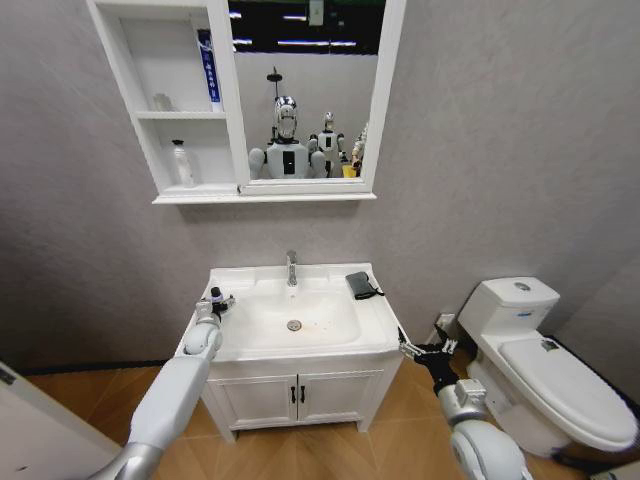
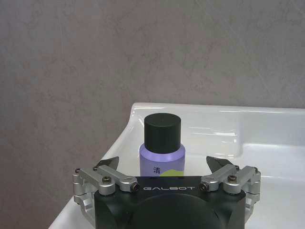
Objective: Move facial cleanser and shampoo from washbasin to cabinet, then wipe washbasin with towel.
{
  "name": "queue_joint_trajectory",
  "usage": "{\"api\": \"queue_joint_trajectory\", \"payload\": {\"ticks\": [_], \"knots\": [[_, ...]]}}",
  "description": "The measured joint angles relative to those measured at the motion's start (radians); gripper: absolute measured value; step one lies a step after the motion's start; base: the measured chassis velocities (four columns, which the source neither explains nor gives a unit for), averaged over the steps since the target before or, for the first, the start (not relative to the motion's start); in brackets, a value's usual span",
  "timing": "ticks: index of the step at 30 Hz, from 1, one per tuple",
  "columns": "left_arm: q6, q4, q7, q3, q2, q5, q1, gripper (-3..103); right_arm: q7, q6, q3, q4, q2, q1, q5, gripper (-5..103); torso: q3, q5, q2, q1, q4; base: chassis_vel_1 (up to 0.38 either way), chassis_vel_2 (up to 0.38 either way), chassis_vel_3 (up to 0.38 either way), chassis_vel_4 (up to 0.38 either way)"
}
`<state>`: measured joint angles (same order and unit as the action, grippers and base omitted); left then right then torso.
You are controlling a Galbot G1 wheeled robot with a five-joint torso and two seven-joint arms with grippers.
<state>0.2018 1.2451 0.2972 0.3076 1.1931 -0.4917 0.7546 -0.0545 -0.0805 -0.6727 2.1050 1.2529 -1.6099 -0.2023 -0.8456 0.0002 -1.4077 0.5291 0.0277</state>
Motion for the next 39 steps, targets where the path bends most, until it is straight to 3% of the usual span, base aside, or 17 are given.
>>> {"api": "queue_joint_trajectory", "payload": {"ticks": [8,13,16,21,22,24,26,30,34,37,39], "knots": [[-0.083,-0.058,-0.041,0.010,-0.001,0.021,-0.008,100,-0.001,-0.001,-0.002,-0.002,0.001,-0.003,0.001,100,0.000,0.0000,0.000,0.000,-0.0001,0.000,0.000,0.000,0.000],[-0.093,-0.064,-0.047,0.012,-0.004,0.024,-0.006,103,-0.004,-0.001,-0.003,0.003,0.002,-0.006,0.002,100,0.000,0.0000,0.000,0.000,-0.0001,0.000,0.000,0.000,0.000],[-0.095,-0.064,-0.058,0.014,-0.005,0.015,-0.007,90,-0.006,-0.001,-0.005,0.007,0.003,-0.009,0.003,100,0.000,0.0000,0.000,0.000,-0.0001,0.000,0.000,0.000,0.000],[-0.090,-0.063,-0.073,0.014,-0.007,0.009,-0.008,80,-0.007,-0.001,-0.005,0.011,0.006,-0.012,0.005,100,0.000,0.0000,0.000,0.000,0.0000,0.000,0.000,0.000,0.000],[-0.087,-0.062,-0.079,0.015,-0.007,0.006,-0.009,69,-0.007,-0.001,-0.005,0.013,0.009,-0.013,0.006,100,0.000,0.0000,0.000,0.000,0.0000,0.000,0.000,0.000,0.000],[-0.086,-0.062,-0.081,0.015,-0.007,0.004,-0.010,69,-0.007,-0.001,-0.005,0.013,0.009,-0.014,0.007,100,0.000,0.0000,0.000,0.000,-0.0001,0.000,0.000,0.000,0.000],[-0.085,-0.062,-0.084,0.014,-0.007,0.002,-0.010,53,-0.007,-0.002,-0.004,0.013,0.009,-0.013,0.008,100,0.000,0.0000,0.000,0.000,0.0000,0.000,0.000,0.000,0.000],[-0.083,-0.055,-0.088,0.014,-0.011,-0.001,-0.005,47,-0.007,-0.003,-0.004,0.013,0.009,-0.010,0.008,100,0.000,0.0000,0.000,0.000,0.0000,0.000,0.000,0.000,0.000],[-0.043,0.034,-0.082,0.022,-0.032,-0.043,0.021,43,-0.007,-0.003,-0.002,0.008,0.012,-0.008,0.013,100,0.000,-0.0002,0.000,0.000,-0.0002,0.000,0.000,0.000,0.000],[0.002,0.221,-0.042,0.037,-0.076,-0.055,0.060,43,-0.007,-0.003,-0.001,0.004,0.016,-0.008,0.019,100,0.000,0.0001,0.000,0.000,0.0002,0.000,0.000,0.000,0.000],[0.029,0.282,-0.024,0.045,-0.096,-0.068,0.072,43,-0.007,-0.003,-0.001,0.003,0.016,-0.008,0.019,100,0.000,0.0001,0.000,0.000,0.0002,0.000,0.000,0.000,0.000]]}}
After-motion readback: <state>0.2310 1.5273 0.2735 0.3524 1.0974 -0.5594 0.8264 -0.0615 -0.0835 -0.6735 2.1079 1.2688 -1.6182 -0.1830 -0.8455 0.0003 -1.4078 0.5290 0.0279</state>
